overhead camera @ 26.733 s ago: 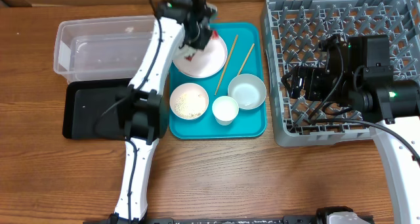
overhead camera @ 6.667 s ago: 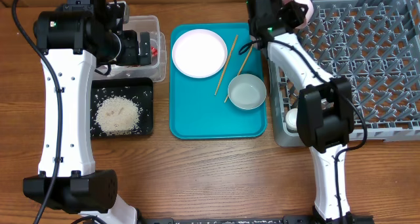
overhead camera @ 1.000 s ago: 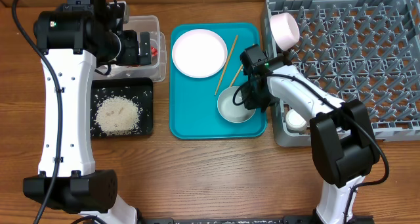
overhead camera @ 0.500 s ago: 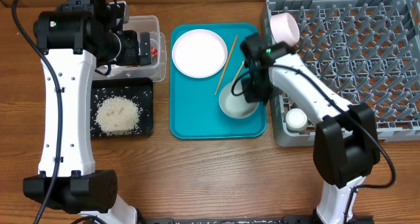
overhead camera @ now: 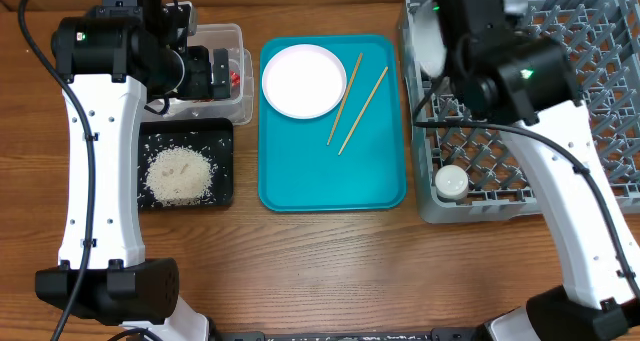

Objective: Sort waste into correct bins and load items into the dishwasher
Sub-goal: 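Carry the grey bowl right and set it in the dish rack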

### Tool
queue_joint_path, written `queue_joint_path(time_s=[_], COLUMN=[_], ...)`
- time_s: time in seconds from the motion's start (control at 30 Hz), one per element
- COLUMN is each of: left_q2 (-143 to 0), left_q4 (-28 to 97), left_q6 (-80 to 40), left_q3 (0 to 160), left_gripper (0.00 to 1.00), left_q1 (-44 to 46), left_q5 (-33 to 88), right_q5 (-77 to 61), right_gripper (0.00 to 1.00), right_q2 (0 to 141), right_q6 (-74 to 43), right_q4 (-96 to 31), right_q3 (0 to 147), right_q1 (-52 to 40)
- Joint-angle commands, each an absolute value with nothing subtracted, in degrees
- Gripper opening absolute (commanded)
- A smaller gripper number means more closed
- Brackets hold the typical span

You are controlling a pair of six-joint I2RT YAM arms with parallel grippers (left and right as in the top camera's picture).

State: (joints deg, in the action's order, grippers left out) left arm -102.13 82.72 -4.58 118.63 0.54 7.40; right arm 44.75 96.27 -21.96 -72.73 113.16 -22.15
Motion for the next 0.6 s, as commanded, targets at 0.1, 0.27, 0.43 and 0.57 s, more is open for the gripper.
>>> queue_joint_path(time_s=[0.1,0.27,0.43,0.57], left_q2=[-100.95,-100.95,-100.95,-100.95], left_q4=[82.50,82.50,82.50,82.50], left_q6=[-5.17,-5.17,-5.17,-5.17], left_q3=[119.74,119.74,119.74,119.74], left_gripper=[1.00,1.00,1.00,1.00], left_q1=[0.38,0.38,0.38,0.38], left_q5=[7.03,7.03,7.03,7.03], right_q5=[68.58,73.45,79.11,79.07], right_gripper=[0.04,0.04,0.04,0.04], right_q2=[101.27,106.39,110.85,113.12], right_q6=[-25.26,-25.15,-25.15,-25.34], right_q4=[-69.10,-67.96,-64.62,-61.95], right_q3=[106.69,100.22,94.78,92.64], right_q1=[-21.54,-21.15,-21.15,-21.12])
